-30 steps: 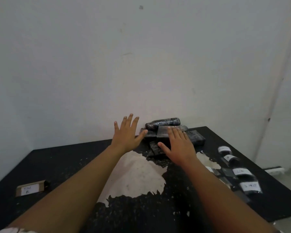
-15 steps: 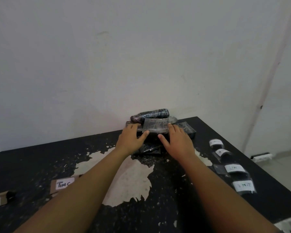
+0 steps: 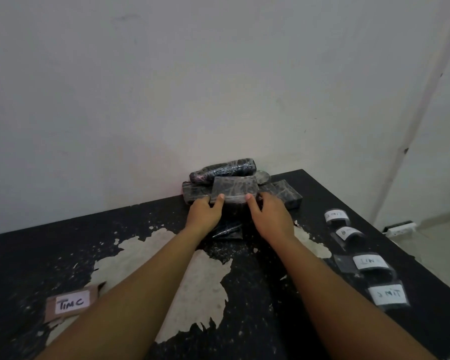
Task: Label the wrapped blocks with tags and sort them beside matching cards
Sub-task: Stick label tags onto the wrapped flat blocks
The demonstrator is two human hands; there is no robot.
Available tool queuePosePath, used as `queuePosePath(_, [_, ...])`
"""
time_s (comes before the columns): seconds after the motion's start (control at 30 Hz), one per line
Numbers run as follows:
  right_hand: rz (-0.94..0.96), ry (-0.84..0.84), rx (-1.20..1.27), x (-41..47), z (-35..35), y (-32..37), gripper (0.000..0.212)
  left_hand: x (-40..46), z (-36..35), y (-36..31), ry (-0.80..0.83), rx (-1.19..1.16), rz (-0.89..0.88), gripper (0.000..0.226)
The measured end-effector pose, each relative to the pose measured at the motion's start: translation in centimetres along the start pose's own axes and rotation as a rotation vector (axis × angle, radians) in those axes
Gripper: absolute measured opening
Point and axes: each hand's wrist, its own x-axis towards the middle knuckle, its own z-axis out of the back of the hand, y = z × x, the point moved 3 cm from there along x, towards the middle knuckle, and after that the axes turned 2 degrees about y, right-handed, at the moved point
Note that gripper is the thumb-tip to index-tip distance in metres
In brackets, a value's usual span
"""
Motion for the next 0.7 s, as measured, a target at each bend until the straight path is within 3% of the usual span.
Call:
queuePosePath(0.27, [0.014, -0.008, 0.224, -1.0, 0.9, 0.8, 0.07, -1.5, 0.9, -0.9, -0.078, -0.017, -0.058, 0.071])
queuePosePath(0.37, [0.013, -0.027, 0.367, -2.3, 1.8, 1.5, 0.077, -3.3, 1.9, -1.7, -0.099, -0.184, -0.067, 0.053])
queuePosePath(0.43, [0.03, -0.036, 0.438, -3.5, 2.7, 1.9, 0.07, -4.7, 2.4, -2.3, -0.079, -0.324, -0.06, 0.046])
queuePosePath(0.6, [0.073, -0.048, 0.563, -6.8, 4.6, 1.6, 0.05, -8.0, 3.0, -2.4, -0.044, -0.467, -0.044, 0.056])
queuePosePath(0.7, [0.071, -0.026, 0.575, -8.7, 5.2, 0.7, 0.052, -9.6, 2.5, -2.0, -0.002, -0.526, -0.007, 0.083])
